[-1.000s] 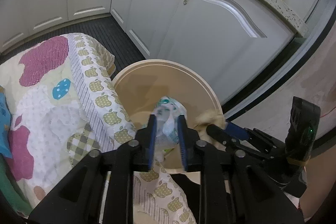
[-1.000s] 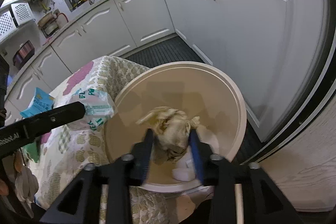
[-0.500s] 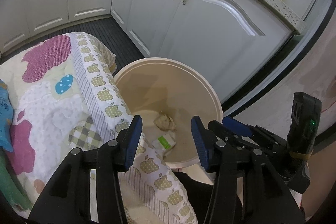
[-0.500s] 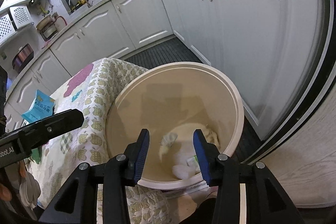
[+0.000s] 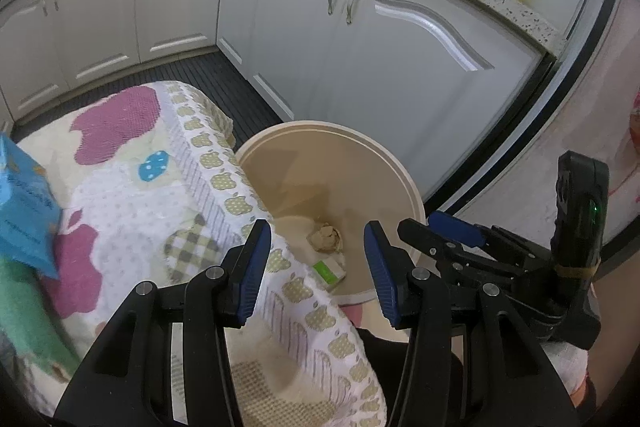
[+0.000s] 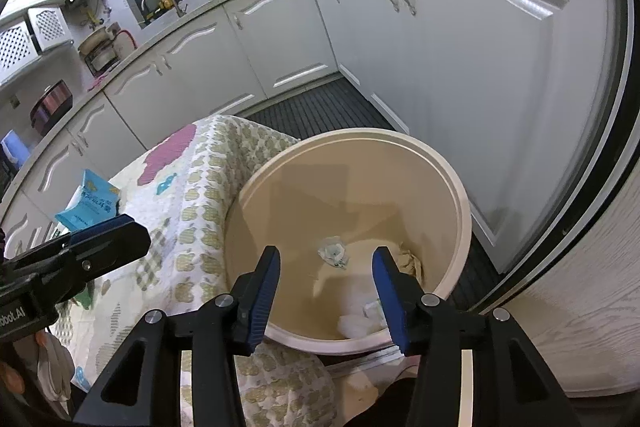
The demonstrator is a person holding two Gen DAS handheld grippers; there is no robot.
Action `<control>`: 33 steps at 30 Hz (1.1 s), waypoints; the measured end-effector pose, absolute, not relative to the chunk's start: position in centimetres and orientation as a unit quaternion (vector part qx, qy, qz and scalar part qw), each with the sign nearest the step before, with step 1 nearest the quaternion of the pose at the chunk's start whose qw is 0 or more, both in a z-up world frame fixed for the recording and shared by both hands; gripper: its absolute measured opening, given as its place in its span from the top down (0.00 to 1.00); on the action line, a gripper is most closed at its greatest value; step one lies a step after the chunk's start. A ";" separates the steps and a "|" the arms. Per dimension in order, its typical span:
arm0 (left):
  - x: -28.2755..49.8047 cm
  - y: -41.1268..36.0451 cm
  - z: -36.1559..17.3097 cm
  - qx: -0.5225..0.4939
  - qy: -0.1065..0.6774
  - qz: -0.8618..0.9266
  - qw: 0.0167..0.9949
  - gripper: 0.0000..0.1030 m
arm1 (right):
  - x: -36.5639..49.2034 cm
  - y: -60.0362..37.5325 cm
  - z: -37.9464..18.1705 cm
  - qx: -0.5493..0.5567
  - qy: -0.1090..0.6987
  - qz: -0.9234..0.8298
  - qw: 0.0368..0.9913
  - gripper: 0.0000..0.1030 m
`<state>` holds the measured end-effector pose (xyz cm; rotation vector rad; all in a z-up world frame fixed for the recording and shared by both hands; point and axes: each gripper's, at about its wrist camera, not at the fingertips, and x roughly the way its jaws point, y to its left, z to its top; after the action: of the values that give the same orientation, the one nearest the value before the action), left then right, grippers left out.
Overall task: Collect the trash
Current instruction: 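Move both open tools away from the bin back over the cluttered table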
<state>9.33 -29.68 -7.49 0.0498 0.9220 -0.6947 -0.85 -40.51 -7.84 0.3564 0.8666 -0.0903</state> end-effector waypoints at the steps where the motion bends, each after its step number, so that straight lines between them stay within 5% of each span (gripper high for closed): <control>1: 9.1 -29.4 -7.4 0.023 0.435 -0.328 0.839 0.55 | -0.9 -40.3 -7.7 0.171 0.417 -0.043 0.892 0.52; 3: 8.8 -29.0 -7.1 0.022 0.432 -0.326 0.841 0.55 | -1.0 -40.0 -7.4 0.172 0.413 -0.040 0.893 0.44; 28: 5.0 -20.3 -5.0 0.007 0.404 -0.285 0.869 0.54 | -1.6 -33.4 -2.8 0.144 0.392 0.009 0.909 0.32; 33: 4.2 -17.6 -4.7 -0.007 0.403 -0.277 0.872 0.44 | -1.5 -31.0 -2.4 0.133 0.395 0.033 0.908 0.26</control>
<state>4.20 -17.60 -4.75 -0.0154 0.8421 -0.5779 -1.48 -31.01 -2.43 0.2754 0.8147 0.0687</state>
